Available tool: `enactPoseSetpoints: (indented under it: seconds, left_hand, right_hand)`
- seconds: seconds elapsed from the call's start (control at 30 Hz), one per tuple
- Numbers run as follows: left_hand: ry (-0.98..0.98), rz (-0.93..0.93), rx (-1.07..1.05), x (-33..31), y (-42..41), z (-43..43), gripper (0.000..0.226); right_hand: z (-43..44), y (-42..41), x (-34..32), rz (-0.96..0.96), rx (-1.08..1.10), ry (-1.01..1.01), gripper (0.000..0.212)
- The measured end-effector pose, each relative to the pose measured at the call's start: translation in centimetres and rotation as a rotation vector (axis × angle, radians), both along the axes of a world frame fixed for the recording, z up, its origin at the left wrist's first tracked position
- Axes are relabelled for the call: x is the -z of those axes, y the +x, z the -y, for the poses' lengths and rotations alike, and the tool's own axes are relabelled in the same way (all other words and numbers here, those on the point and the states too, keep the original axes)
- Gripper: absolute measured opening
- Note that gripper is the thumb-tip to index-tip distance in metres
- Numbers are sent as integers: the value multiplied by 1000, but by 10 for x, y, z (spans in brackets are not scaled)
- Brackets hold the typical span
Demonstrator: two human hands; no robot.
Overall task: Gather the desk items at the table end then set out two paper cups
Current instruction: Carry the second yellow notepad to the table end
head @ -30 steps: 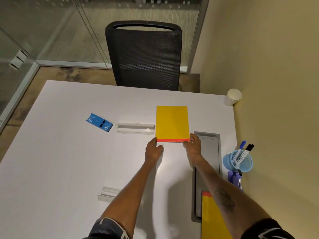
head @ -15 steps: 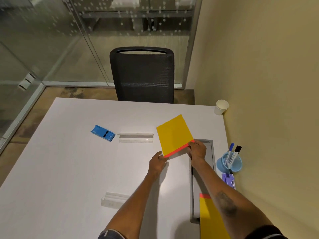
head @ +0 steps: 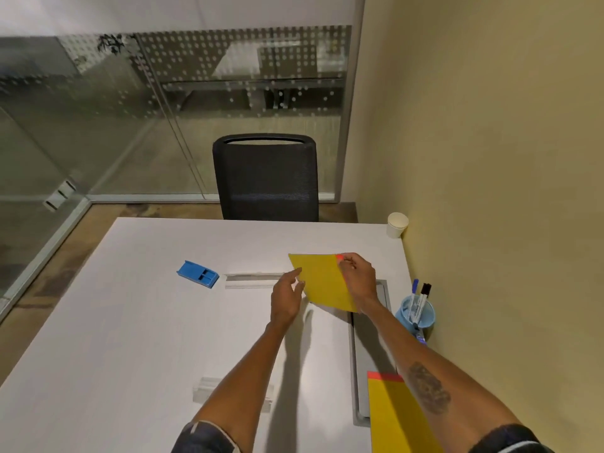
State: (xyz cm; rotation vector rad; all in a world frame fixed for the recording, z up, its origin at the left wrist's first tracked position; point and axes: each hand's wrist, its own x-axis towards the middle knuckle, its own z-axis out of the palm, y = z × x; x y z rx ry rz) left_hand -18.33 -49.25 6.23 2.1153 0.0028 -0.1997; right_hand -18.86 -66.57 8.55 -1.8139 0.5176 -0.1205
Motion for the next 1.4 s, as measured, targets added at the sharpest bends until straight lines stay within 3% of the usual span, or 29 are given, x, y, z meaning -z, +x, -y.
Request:
enactPoseSetpoints:
  seconds: [0.23,0.47,0.6,0.73,0.87,1.0,1.1,1.4]
  left_hand:
    - [65,163,132,-23,-18,-7,36]
    - [51,153,140,-33,-49,-14,21]
    - [39,115,104,-34,-68,-16,17]
    - [-86,50,-14,-31,-85,-21,17]
    - [-215,-27,-68,-29,-99,-32,23]
    - [-373,-195,-96,-26,-115,-36,30]
    - [-463,-324,-120,-19,-132,-33,34]
    - [-492,-457,-218,7,-175,-26,32]
  right_hand:
    - [2,-25,-24,63,-226,-195,27]
    - [2,-57,-32,90,-220,-155,24]
    - [0,-79,-30,110,-108,-52,29]
    - [9,-105,-16,112,157,67,32]
    - [19,-135,5,-19,374,241,33]
    - [18,-155,20,-210,208,258,41]
    - [12,-169,26,-253,157,346,39]
    - [23,-210,40,-327,91,419,35]
